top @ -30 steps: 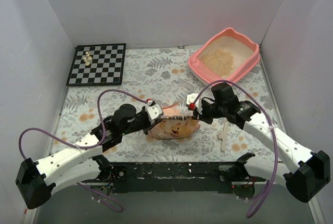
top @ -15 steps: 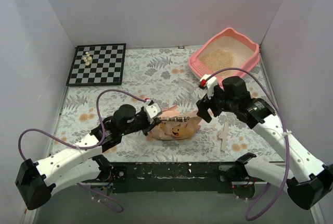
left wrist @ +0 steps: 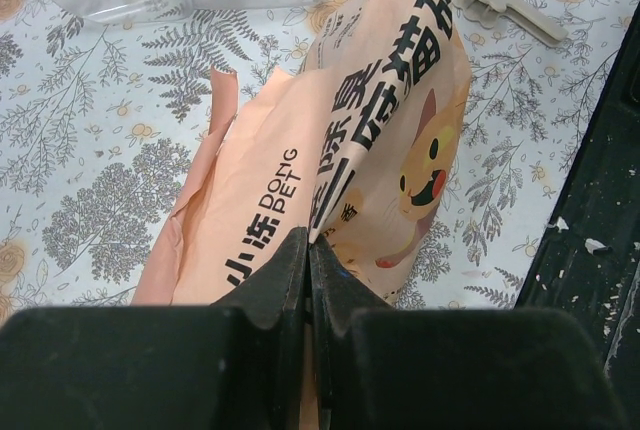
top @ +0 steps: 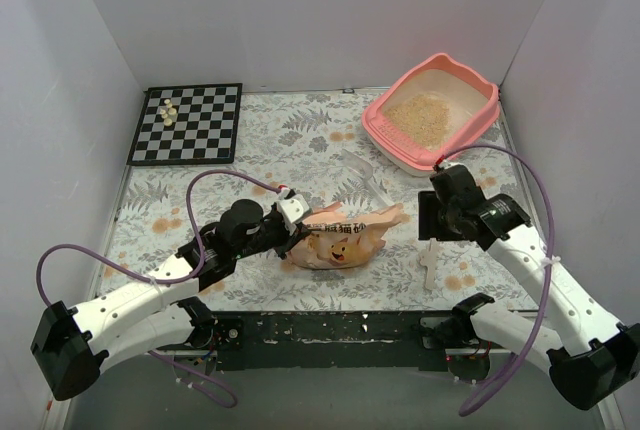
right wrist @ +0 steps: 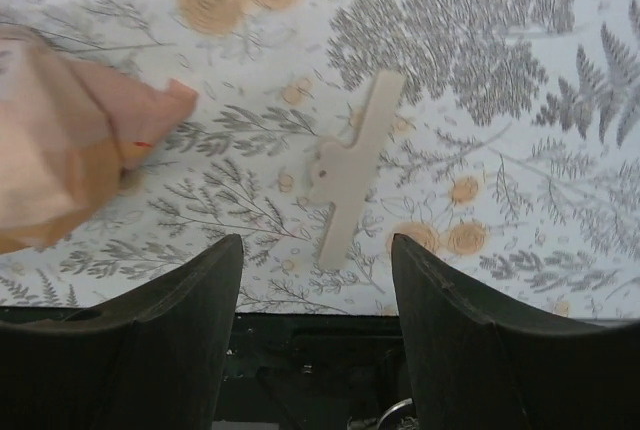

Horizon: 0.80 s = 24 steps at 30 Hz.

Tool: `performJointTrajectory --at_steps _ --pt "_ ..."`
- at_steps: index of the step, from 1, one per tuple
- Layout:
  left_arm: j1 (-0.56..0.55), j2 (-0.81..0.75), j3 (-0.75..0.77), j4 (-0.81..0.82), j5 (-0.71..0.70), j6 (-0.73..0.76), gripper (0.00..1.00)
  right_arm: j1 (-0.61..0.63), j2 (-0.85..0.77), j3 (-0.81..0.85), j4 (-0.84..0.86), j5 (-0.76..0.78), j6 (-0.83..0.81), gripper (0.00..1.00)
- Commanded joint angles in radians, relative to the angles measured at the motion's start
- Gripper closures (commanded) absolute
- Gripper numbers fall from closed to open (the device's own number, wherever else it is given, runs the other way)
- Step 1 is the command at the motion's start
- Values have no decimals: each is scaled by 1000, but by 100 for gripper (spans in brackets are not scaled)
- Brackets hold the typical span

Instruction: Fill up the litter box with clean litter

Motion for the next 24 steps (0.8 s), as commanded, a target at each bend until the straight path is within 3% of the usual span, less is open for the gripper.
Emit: performJointTrajectory --at_steps 1,8,24 --pt "12 -5 0 26 -30 -26 100 -29 -7 -120 -62 102 203 34" --pt "12 -18 -17 44 -30 -41 100 -38 48 -284 73 74 239 36" --pt "12 -22 -24 50 -35 -38 100 -38 274 -322 243 39 217 40"
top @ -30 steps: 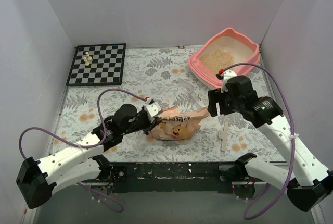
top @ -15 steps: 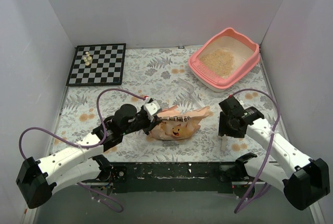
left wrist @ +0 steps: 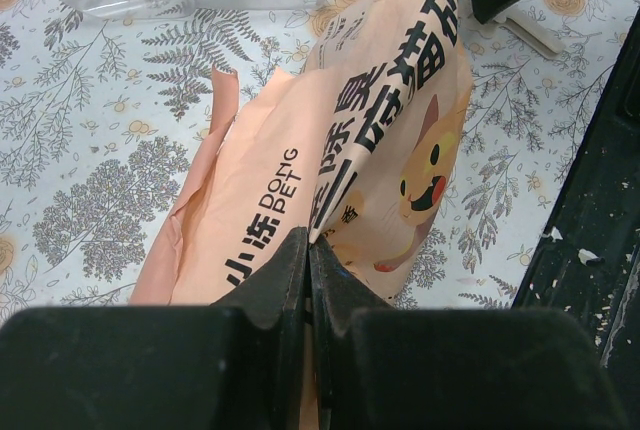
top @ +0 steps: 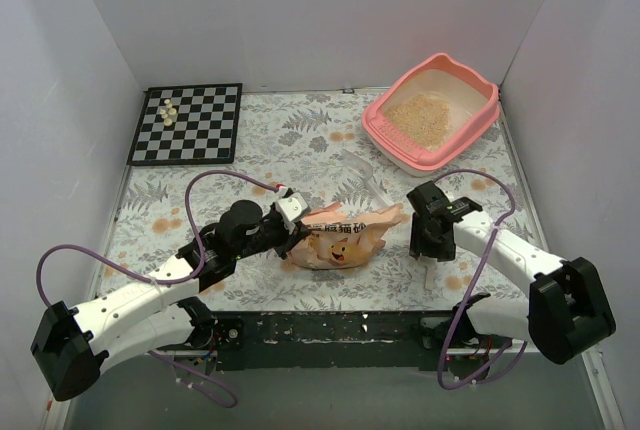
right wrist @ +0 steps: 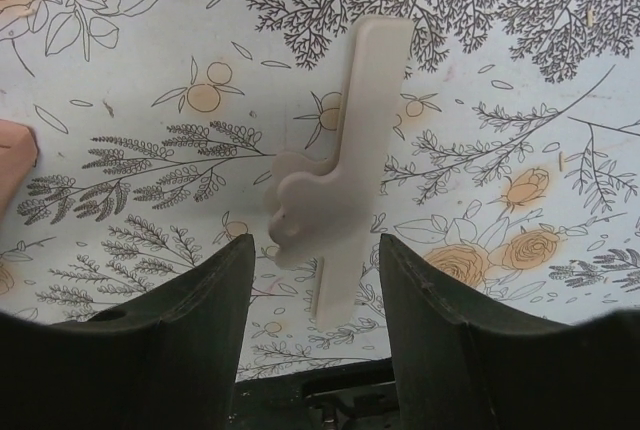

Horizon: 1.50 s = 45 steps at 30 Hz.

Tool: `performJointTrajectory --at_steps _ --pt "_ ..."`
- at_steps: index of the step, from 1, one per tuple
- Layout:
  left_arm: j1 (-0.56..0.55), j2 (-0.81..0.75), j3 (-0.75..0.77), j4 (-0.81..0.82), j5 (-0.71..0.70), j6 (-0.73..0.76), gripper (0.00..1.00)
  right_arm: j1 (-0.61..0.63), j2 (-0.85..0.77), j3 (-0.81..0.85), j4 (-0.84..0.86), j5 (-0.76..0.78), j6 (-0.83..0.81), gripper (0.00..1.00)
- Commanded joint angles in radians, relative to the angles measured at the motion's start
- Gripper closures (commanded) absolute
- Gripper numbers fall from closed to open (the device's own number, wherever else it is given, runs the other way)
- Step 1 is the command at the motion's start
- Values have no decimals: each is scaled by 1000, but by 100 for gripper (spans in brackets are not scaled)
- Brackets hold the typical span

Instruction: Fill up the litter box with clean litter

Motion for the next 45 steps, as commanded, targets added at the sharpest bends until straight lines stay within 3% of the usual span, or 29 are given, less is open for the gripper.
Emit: performJointTrajectory --at_steps 1,5,12,19,27,32,35,38,40,42,44,45 --pt "7 -19 -10 24 -30 4 100 -5 36 -20 62 2 8 42" --pt "7 -18 -12 25 -11 4 100 -5 57 -26 79 1 0 57" --pt "7 -7 -9 24 -20 10 100 -5 62 -35 61 48 -6 99" --pt "7 -2 0 24 -33 7 100 -5 -58 23 -11 100 -1 99" --pt "7 17 135 -69 -10 3 79 -5 -177 210 -151 159 -44 99" --pt "7 43 327 -210 84 -28 70 -5 -230 383 -208 131 -105 99" --pt "7 144 524 -344 105 -114 62 -3 -248 504 -196 0 -194 99" --pt "7 269 728 -447 170 -184 64 -5 -245 616 -184 -189 -280 99" --pt "7 330 822 -442 188 -255 71 -5 -256 670 -144 -335 -320 99" --pt "30 378 894 -412 208 -316 68 -3 -266 719 -110 -444 -355 99" --pt "102 418 925 -354 327 -382 64 -5 -259 776 -105 -525 -394 99" --pt "159 433 928 -311 404 -425 69 -5 -254 804 -104 -561 -412 99"
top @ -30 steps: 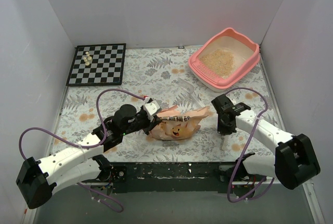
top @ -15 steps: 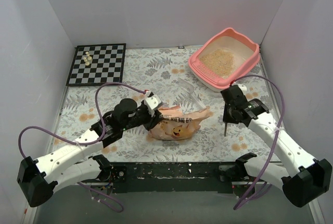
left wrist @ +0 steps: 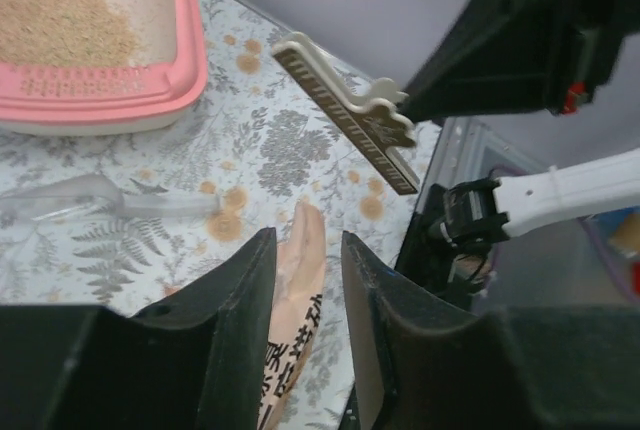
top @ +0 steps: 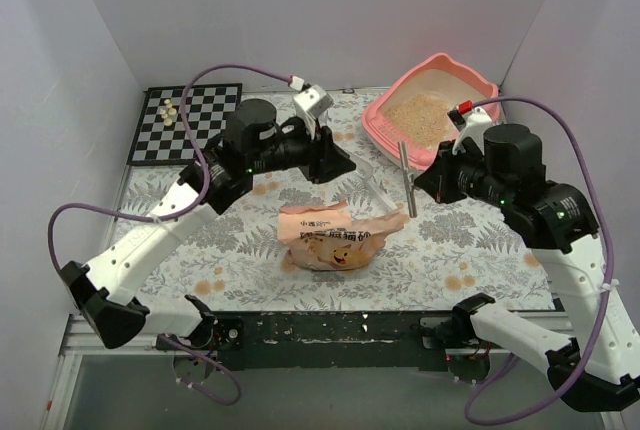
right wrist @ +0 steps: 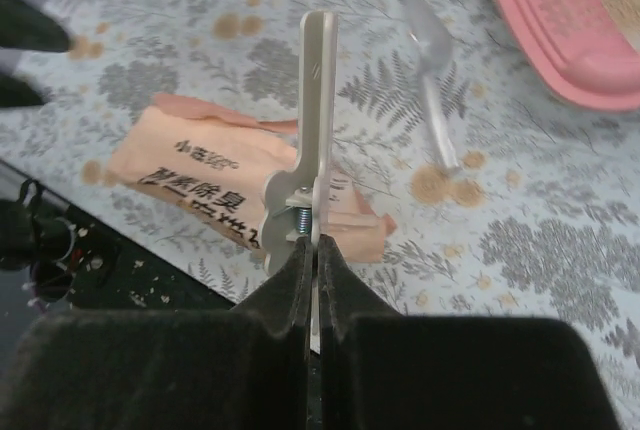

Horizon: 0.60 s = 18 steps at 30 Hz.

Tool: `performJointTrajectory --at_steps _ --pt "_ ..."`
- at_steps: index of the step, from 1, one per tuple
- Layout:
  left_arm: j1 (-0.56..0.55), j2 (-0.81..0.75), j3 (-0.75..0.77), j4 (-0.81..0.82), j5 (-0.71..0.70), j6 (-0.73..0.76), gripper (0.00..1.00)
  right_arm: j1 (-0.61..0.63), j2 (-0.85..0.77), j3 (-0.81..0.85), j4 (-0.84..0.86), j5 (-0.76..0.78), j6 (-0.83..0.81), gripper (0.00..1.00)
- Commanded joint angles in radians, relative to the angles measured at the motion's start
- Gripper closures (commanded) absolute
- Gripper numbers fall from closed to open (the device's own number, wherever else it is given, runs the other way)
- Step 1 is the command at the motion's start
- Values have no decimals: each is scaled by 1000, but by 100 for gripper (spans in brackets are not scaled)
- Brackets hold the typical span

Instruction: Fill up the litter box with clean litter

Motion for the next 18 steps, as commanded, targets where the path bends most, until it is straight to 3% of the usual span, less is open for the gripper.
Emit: performJointTrajectory --at_steps 1,3,5,8,12,18 --pt "182 62 47 94 301 -234 74 0 1 138 58 -299 -128 99" --pt "253 79 15 231 443 -353 82 0 3 157 87 -385 -128 99" --pt "288 97 -45 458 563 -534 82 0 -2 143 162 -509 -108 99" --pt "294 107 -104 692 624 -697 80 1 -1 108 269 -617 -41 99" --pt "299 131 -167 1012 690 -932 73 0 7 83 381 -650 30 99" --pt "307 116 -215 1159 709 -1021 64 0 7 72 509 -669 110 99"
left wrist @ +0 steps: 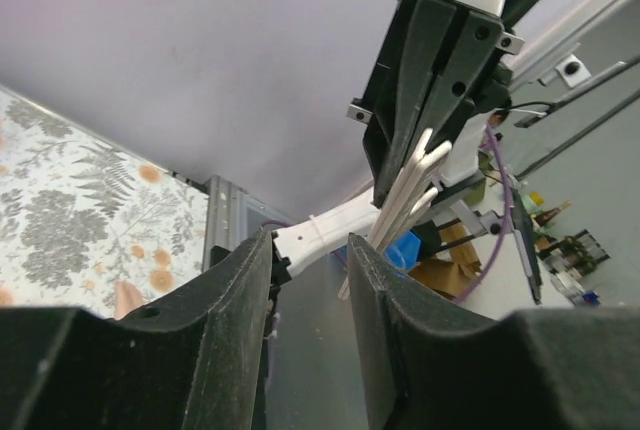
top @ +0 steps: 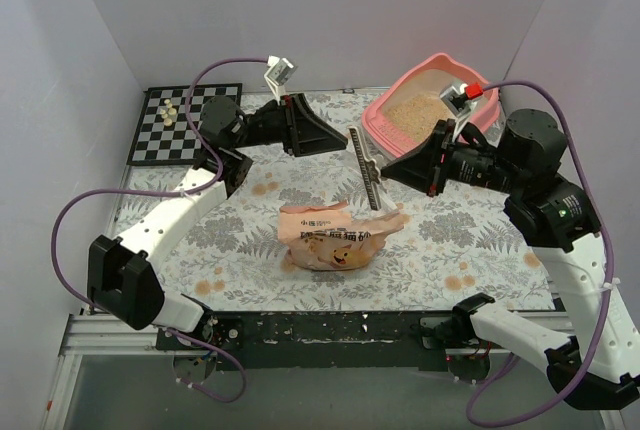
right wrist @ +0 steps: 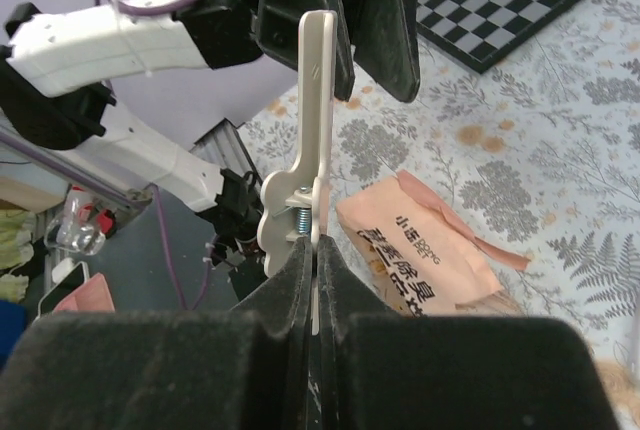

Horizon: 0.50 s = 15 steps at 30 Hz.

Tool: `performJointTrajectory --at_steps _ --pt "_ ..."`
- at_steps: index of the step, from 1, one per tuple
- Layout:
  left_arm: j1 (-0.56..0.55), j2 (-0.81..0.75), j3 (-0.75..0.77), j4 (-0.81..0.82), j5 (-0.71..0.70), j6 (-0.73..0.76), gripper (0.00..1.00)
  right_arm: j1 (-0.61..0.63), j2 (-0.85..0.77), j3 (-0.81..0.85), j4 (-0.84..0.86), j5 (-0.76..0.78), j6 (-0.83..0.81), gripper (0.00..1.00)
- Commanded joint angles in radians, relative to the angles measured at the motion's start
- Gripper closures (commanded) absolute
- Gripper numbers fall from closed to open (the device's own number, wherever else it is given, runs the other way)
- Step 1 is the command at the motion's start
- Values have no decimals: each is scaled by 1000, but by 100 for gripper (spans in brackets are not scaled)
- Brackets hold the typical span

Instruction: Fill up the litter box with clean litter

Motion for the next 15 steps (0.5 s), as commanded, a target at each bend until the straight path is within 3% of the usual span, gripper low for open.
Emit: performJointTrajectory --at_steps 1,9,15 --pt "8 -28 -28 246 63 -150 63 -1 1 1 193 -76 87 99" --pt "16 -38 -71 405 57 -236 60 -1 12 -42 294 -120 160 99" --pt "17 -7 -89 647 46 -393 60 -1 15 -71 342 -130 195 99"
